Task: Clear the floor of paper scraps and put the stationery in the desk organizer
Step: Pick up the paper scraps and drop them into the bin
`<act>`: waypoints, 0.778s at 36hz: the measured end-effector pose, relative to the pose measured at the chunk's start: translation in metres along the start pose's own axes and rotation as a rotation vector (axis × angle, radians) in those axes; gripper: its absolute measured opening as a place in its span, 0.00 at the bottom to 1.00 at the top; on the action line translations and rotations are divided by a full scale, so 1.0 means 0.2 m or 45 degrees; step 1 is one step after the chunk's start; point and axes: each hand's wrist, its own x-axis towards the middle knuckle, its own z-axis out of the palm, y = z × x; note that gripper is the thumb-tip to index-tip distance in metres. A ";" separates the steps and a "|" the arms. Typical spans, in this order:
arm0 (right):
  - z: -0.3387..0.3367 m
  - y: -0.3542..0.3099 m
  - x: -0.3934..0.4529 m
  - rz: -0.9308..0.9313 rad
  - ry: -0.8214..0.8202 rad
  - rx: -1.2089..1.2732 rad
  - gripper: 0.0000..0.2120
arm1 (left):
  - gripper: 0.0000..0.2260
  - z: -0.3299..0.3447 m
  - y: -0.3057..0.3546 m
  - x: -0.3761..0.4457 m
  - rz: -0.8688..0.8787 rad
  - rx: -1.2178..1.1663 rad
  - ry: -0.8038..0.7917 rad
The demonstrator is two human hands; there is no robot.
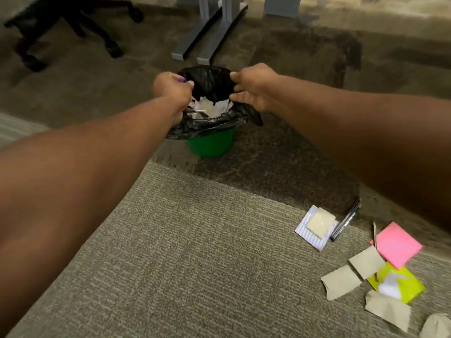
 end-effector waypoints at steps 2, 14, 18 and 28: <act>-0.04 0.03 0.01 -0.006 0.049 -0.033 0.20 | 0.03 0.02 -0.01 -0.01 0.003 0.002 -0.015; -0.44 0.21 -0.20 0.000 0.062 -0.529 0.07 | 0.05 0.29 -0.02 -0.37 0.190 -0.025 -0.315; -0.61 0.33 -0.31 -0.081 0.012 -0.909 0.08 | 0.05 0.42 -0.05 -0.53 0.275 0.049 -0.403; -1.05 0.65 -0.60 -0.153 -0.066 -1.742 0.14 | 0.07 0.72 -0.21 -0.96 0.315 0.259 -0.744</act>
